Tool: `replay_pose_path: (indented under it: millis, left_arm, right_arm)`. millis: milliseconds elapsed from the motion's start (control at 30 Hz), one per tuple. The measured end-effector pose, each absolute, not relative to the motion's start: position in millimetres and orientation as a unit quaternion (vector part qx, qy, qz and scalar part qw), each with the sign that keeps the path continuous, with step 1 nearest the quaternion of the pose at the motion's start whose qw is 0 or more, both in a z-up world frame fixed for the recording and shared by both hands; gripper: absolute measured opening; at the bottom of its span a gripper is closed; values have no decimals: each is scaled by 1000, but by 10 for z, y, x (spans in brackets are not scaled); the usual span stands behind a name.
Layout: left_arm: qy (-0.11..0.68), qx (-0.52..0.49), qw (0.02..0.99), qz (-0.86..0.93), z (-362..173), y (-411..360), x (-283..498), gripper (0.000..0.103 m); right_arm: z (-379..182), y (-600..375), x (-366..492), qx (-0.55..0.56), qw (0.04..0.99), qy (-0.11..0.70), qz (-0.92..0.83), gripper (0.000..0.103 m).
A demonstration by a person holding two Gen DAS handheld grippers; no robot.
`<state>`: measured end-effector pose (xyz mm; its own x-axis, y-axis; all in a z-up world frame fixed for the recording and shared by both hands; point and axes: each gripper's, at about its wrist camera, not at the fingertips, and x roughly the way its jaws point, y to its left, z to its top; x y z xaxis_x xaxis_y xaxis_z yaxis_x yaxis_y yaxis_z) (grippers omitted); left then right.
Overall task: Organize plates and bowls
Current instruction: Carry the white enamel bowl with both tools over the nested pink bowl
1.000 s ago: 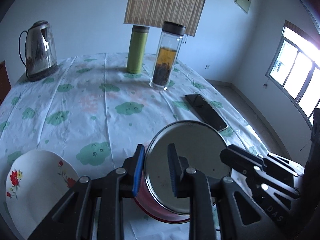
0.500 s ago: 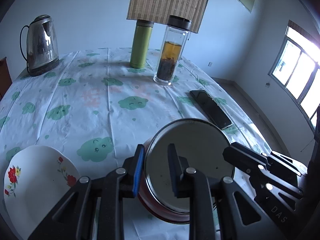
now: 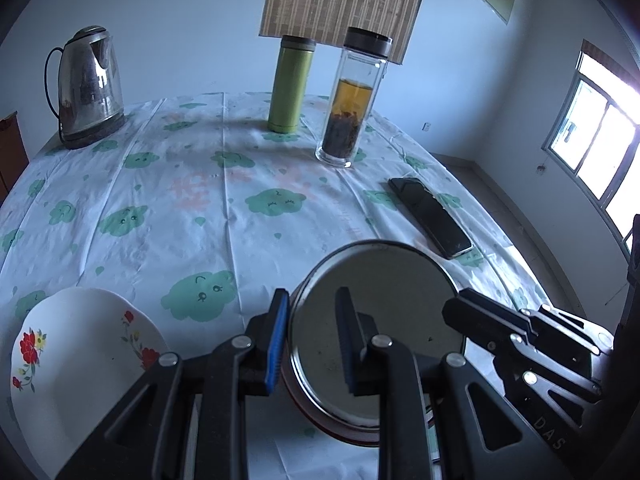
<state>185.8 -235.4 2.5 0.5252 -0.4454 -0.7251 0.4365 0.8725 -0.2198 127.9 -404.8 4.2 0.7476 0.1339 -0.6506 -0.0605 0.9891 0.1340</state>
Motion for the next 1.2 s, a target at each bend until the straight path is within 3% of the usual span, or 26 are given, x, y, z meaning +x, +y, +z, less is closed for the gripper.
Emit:
replay_pose_path:
  millis: [1200]
  left_arm:
    - [412,-4,872,-266,9,-2363,1862,21]
  right_arm:
    - [-89,-4075,1288,51,927,368,52,12]
